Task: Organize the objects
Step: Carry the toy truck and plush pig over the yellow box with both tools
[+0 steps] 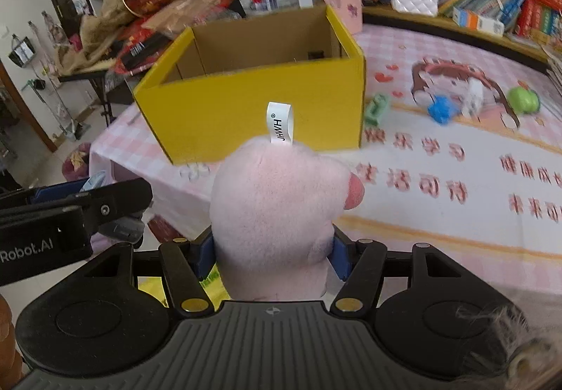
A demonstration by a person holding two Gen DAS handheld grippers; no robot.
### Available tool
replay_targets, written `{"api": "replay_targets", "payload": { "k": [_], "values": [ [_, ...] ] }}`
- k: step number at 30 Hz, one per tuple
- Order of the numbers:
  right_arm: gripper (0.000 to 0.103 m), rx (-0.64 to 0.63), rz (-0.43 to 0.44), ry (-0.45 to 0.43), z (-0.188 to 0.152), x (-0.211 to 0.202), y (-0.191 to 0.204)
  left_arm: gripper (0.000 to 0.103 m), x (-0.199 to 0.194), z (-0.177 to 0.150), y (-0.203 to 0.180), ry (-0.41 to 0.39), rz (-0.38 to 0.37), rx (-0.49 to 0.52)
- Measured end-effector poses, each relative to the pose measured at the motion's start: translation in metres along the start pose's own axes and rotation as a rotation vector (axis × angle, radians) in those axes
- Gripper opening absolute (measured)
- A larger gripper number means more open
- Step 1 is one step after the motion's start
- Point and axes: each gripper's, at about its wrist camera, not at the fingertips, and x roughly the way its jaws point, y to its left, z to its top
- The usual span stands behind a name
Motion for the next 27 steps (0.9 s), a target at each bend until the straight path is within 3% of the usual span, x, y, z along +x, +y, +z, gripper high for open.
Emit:
{"api": "replay_targets", "payload": {
  "k": [9,13,16,19,27],
  "values": [
    [0.06,-0.073,-0.009,-0.331,0.078,-0.009,-0.004,0.065,0.016,0.065,0.002,-0.161,0.018,0.017],
    [0.06,-0.107,-0.042,-0.4,0.126,0.009,-0.009,0.065,0.043,0.09,-0.001,-0.187,0.04,0.028],
    [0.061,-0.126,-0.036,-0.385,0.156,0.035,-0.016,0.065,0.072,0.1,-0.003,-0.155,0.066,0.036],
    [0.061,-0.165,-0.001,-0.302,0.179,0.068,-0.016,0.065,0.099,0.104,-0.003,-0.112,0.095,0.033],
    [0.062,-0.257,0.05,-0.121,0.204,0.149,0.003,0.065,0.144,0.104,0.001,-0.004,0.159,0.039]
  ]
}}
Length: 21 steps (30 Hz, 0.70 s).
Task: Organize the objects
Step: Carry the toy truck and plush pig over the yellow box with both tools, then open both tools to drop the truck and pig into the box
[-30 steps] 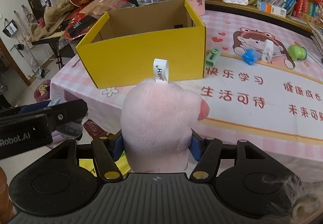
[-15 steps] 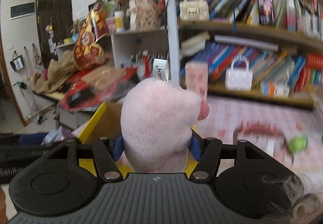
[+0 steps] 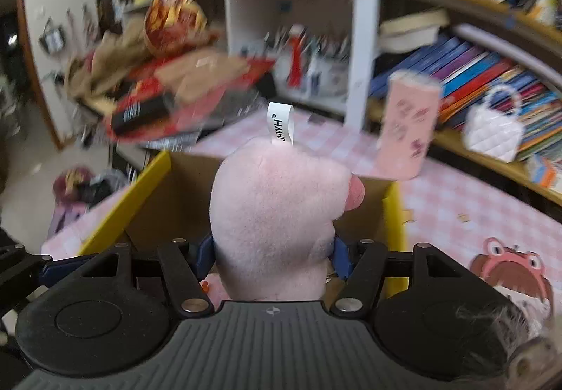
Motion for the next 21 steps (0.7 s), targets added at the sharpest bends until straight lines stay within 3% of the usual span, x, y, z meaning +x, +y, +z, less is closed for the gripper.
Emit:
{"api": "replay_targets", "payload": {
  "k": [8,10,14,20,21],
  "values": [
    [0.064,-0.03,0.058,0.096,0.009,0.042,0.006,0.063,0.014,-0.002,-0.003,0.032,0.024,0.019],
    [0.067,-0.043,0.051,0.092,0.011,0.045,0.008,0.065,0.014,-0.002,-0.003,0.03,0.027,0.018],
    [0.083,-0.046,0.041,0.042,0.015,0.041,0.006,0.072,0.013,-0.002,-0.004,0.026,0.034,0.018],
    [0.085,-0.008,0.034,-0.016,0.02,0.02,0.0,0.076,0.008,0.0,-0.007,0.024,0.034,0.015],
    [0.085,0.002,0.033,-0.026,0.02,0.014,-0.001,0.08,0.004,0.001,-0.007,0.015,0.034,0.017]
  ]
}}
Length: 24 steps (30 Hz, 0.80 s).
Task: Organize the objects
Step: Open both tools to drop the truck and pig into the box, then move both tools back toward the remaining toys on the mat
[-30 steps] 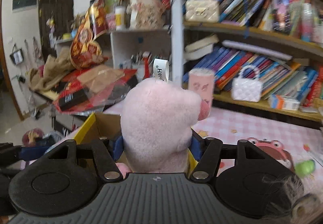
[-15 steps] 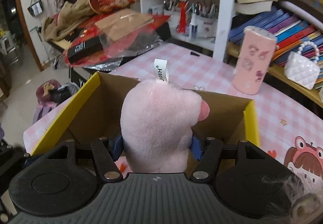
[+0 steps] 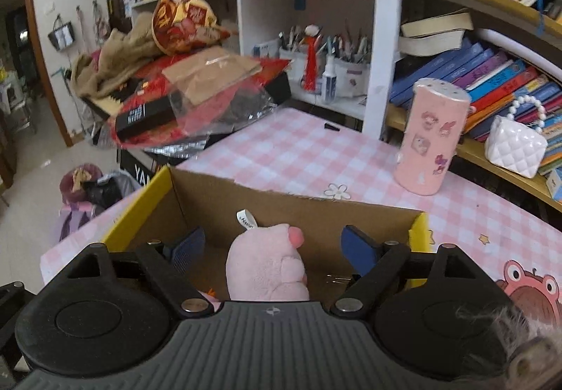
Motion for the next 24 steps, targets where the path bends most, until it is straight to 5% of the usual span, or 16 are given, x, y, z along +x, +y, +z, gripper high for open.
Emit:
{"api": "replay_targets", "payload": {
  "k": [4,14,24],
  "values": [
    [0.084,0.022,-0.007,-0.048,-0.003,-0.028,-0.001,0.09,-0.015,0.004,0.0,-0.044,0.002,0.006],
    [0.082,0.056,-0.109,-0.158,-0.027,-0.099,-0.001,0.095,-0.053,-0.007,0.018,-0.101,0.019,-0.065],
    [0.082,0.066,-0.199,-0.11,-0.092,-0.148,0.013,0.098,-0.086,-0.04,0.031,-0.09,-0.01,-0.116]
  ]
}}
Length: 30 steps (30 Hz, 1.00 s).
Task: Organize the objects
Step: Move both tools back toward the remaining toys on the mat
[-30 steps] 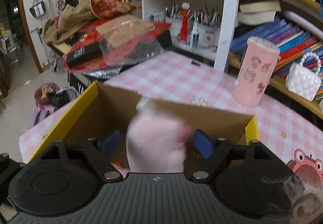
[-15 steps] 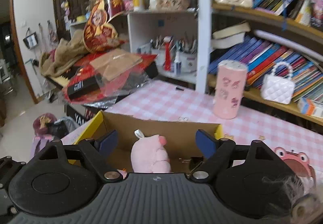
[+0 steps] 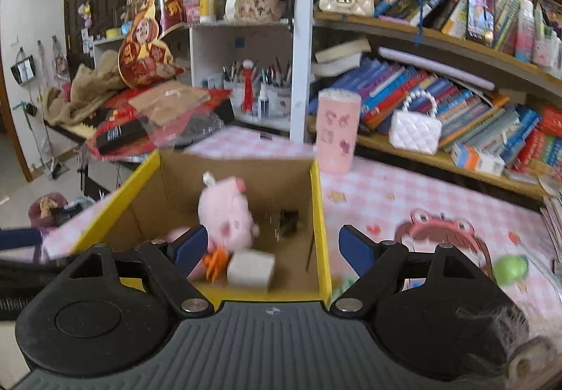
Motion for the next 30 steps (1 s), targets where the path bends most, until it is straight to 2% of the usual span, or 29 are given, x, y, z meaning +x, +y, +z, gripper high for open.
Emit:
{"api": "replay_targets", "payload": {
  "k": [13,22,30],
  "values": [
    [0.08,0.007,-0.037,0.066,-0.064,-0.052,0.021,0.098,-0.032,-0.043,-0.001,0.085,-0.021,0.019],
    [0.08,0.008,-0.064,0.071,-0.075,-0.07,0.025,0.098,-0.049,-0.057,-0.003,0.089,-0.021,0.012],
    [0.08,0.03,-0.096,0.086,-0.085,-0.086,0.019,0.098,-0.053,-0.064,-0.01,0.11,-0.051,0.029]
  ]
}}
